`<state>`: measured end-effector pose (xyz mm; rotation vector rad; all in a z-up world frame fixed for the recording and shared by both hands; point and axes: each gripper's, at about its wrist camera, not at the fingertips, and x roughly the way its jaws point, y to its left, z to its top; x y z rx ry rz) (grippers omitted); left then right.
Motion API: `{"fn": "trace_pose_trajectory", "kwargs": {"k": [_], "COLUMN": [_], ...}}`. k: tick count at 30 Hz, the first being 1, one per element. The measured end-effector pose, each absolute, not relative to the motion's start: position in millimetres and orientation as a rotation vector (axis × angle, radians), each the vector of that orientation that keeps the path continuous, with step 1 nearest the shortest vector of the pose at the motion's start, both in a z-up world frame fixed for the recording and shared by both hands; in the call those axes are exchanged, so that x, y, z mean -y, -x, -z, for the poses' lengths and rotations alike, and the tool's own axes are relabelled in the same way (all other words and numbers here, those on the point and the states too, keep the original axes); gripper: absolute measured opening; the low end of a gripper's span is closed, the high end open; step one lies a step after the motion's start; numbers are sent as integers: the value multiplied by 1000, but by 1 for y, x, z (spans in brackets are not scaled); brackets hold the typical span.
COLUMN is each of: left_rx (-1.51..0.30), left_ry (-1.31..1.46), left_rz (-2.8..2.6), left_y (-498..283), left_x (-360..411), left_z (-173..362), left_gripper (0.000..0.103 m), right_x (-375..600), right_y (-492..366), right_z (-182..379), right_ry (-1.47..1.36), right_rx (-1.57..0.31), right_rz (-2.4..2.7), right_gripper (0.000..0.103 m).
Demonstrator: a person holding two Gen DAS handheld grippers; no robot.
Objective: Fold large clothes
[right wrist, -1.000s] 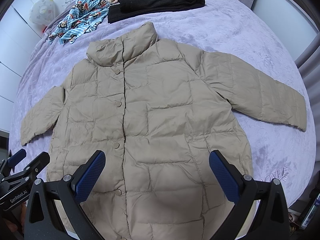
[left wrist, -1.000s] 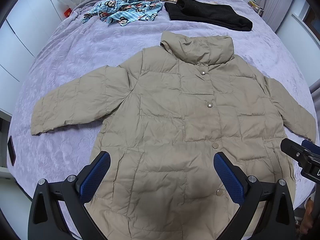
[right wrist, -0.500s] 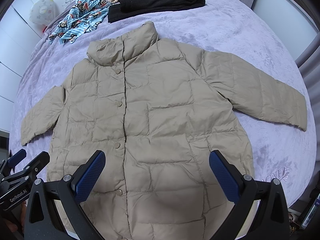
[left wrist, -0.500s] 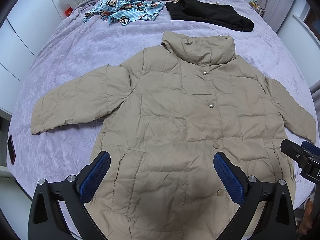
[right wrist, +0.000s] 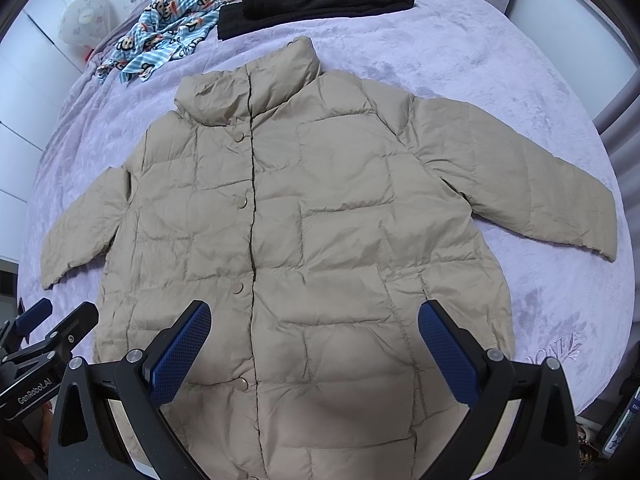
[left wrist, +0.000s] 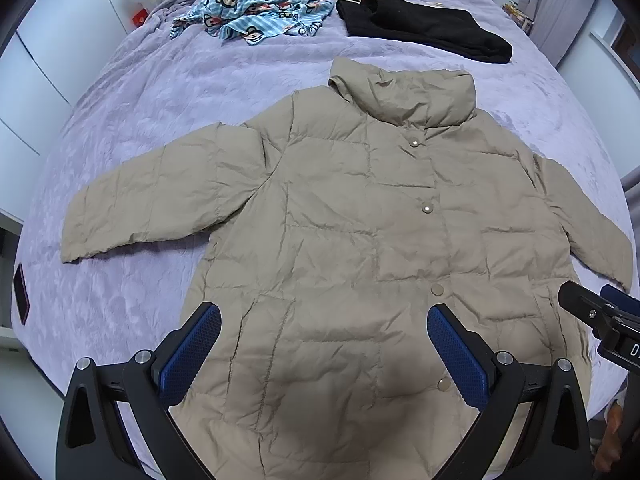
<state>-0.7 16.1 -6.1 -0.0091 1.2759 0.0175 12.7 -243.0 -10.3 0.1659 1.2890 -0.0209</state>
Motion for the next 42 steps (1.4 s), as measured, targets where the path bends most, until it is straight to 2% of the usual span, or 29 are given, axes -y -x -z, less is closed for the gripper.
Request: {"fn": "trace_pose_trajectory", "kwargs": {"k": [11,18,26,31,42], "left_rx": [-1283,-1318,-1295,-1266,-1075], "left_ry": [40,162,346,474,910], "left_rz": [-38,-10,-90,-133,-170], "left_y": [0,1,-1,-5,-30], "left_x": [-31,-66,-155,-219,-361], "left_z": [12,30,65,97,170], "left_gripper": [103,103,103,103,103], "right_x": [233,202,142,89,33], "right_y": [-17,-18,-22,-25,-34], "right_z": [15,23,41,62,106], "right_ry": [-170,-166,-234,-172,-198], "right_rx": [-1316,-1343,-1317,-1330,-1400], "right_rz": [4,-97,-248,-340,-389], "right_gripper": [103,103,103,103,103]}}
